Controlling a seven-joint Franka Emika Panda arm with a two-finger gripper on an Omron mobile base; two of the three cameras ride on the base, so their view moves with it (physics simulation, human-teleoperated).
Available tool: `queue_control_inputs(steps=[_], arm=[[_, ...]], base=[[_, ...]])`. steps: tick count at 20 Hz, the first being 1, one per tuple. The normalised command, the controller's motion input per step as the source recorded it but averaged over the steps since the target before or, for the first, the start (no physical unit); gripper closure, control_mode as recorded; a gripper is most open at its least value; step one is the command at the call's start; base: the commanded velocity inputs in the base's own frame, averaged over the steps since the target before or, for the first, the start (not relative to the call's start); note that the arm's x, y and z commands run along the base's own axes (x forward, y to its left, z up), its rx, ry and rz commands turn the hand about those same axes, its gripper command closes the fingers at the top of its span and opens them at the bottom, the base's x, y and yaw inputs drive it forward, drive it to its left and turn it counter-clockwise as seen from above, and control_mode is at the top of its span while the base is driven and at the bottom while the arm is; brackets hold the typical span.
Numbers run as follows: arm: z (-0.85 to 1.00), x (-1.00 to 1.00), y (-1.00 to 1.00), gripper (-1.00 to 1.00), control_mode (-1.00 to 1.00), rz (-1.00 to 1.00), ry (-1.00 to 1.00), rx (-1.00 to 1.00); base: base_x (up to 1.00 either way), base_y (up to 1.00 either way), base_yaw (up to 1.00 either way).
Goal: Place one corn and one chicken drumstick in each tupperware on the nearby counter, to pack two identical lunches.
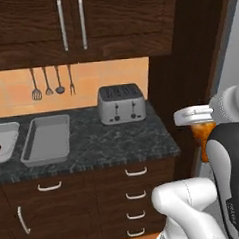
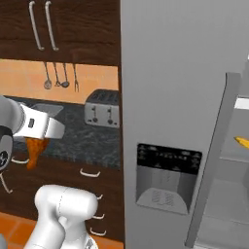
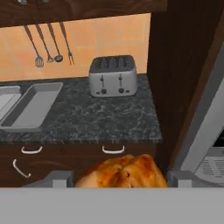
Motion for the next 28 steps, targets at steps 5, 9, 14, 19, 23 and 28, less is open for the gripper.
queue_control_inputs(steps=[5,9,14,19,23,28], arm=[[0.00,0.00,0.00,1.00,1.00,0.00,0.00,0.00],[0.00,0.00,0.00,1.00,1.00,0.00,0.00,0.00],[0.00,0.00,0.00,1.00,1.00,0.00,0.00,0.00],[0.00,0.00,0.00,1.00,1.00,0.00,0.00,0.00],[0.00,0.00,0.00,1.00,1.00,0.00,0.00,0.00],[-0.08,0.01,-0.12,1.00,-1.00,0.02,0.00,0.00]], base=[[-0.01,1.00,-0.01],[0.00,1.00,-0.09],[0.00,0.97,-0.10],[0.32,0.62,-0.12],[0.78,0.24,-0.11],[0.18,-0.03,0.02]])
